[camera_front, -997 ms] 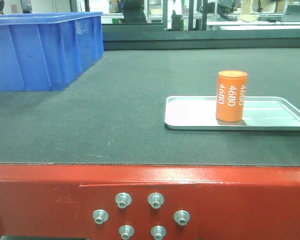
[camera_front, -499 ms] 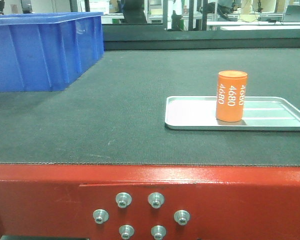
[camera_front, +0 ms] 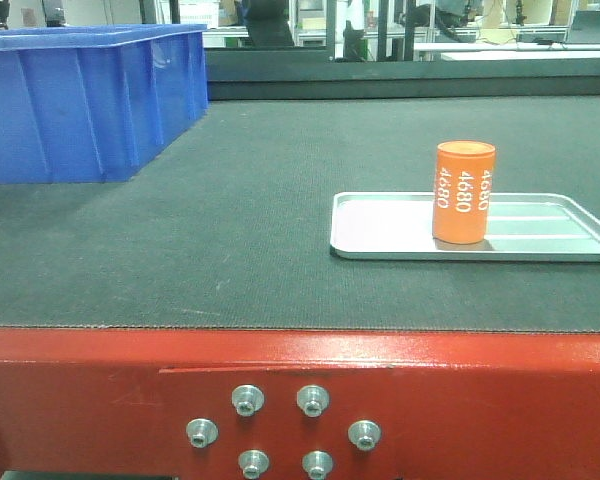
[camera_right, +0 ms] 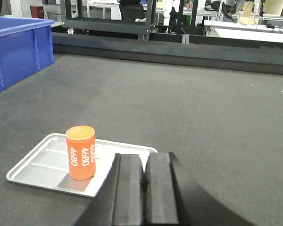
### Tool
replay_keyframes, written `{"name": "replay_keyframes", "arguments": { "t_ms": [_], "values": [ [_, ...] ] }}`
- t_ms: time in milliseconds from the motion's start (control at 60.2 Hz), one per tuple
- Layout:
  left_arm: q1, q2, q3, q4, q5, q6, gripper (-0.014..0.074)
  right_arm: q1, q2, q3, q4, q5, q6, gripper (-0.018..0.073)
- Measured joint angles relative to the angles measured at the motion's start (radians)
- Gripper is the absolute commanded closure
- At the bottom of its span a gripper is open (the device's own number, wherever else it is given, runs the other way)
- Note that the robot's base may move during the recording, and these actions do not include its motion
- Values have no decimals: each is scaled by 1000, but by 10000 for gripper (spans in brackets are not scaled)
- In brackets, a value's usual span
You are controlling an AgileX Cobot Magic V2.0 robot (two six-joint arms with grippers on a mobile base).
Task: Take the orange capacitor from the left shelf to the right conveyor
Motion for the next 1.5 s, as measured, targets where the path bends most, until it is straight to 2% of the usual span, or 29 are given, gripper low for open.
{"name": "replay_keyframes", "arguments": {
  "t_ms": [249, 349, 482, 565, 681, 831, 1496],
  "values": [
    [0, 0, 0, 0, 0, 0, 701, -16, -12, 8, 2, 58, 0, 501],
    [0, 0, 0, 0, 0, 0, 701, -69, -59, 15, 10, 127, 0, 501],
    [0, 0, 0, 0, 0, 0, 701, -137, -158, 75, 38, 142, 0, 501],
    [0, 0, 0, 0, 0, 0, 701, -165, -210, 143, 44, 109, 0, 501],
    [0, 0, 0, 0, 0, 0, 701, -176, -218, 265, 44, -23, 0, 501],
    [0, 0, 0, 0, 0, 0, 701, -176, -218, 307, 46, -146, 0, 501],
    [0, 0, 0, 0, 0, 0, 701, -176, -218, 310, 46, -163, 0, 501]
  ]
}}
